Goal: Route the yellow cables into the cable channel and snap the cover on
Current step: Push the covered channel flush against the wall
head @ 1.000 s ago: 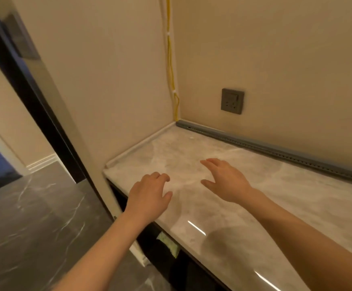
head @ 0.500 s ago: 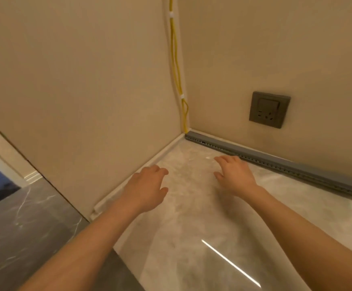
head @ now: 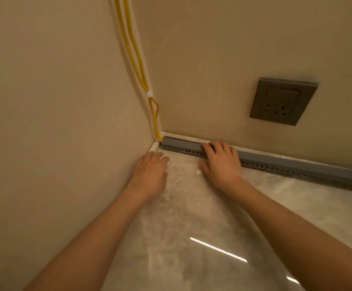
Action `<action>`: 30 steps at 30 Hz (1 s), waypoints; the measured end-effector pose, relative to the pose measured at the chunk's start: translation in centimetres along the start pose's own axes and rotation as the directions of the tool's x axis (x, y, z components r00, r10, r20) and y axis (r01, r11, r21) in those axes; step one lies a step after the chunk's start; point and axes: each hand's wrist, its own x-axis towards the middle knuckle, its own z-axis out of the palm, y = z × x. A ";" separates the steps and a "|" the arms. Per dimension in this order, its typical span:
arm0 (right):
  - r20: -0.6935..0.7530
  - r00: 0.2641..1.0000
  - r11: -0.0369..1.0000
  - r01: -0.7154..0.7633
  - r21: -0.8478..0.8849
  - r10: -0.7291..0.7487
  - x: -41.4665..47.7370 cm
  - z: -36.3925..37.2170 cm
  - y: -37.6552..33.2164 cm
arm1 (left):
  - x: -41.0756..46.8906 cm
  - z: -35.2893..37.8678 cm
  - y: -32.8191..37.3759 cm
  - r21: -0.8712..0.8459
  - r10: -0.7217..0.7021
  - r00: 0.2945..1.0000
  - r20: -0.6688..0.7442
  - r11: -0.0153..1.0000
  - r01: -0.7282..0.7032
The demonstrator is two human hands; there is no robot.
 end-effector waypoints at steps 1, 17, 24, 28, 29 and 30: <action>0.008 0.999 0.999 -0.042 0.003 0.042 1.0 0.2 -0.1 | 1.5 0.2 -0.6 0.012 0.049 0.998 -0.031 0.999 -0.049; -0.072 0.997 1.000 0.012 0.004 -0.011 2.7 -2.0 0.8 | 7.6 -5.1 -2.7 0.698 0.372 0.915 -0.154 0.696 -0.166; -0.105 0.994 1.000 0.024 0.014 -0.023 2.5 -3.1 1.8 | 8.4 -6.9 -2.9 0.767 0.495 0.869 -0.018 0.564 -0.305; -0.126 0.992 0.999 0.027 0.025 -0.024 2.6 -3.1 2.3 | 9.3 -6.3 -2.8 0.767 0.477 0.879 -0.018 0.571 -0.294; -0.131 0.991 0.999 0.027 0.031 -0.023 2.7 -3.0 2.5 | 9.5 -6.1 -2.9 0.769 0.468 0.884 0.000 0.565 -0.299; -0.137 0.990 0.999 0.030 0.038 -0.024 2.8 -3.0 2.4 | 9.6 -6.0 -3.0 0.771 0.461 0.887 0.014 0.560 -0.303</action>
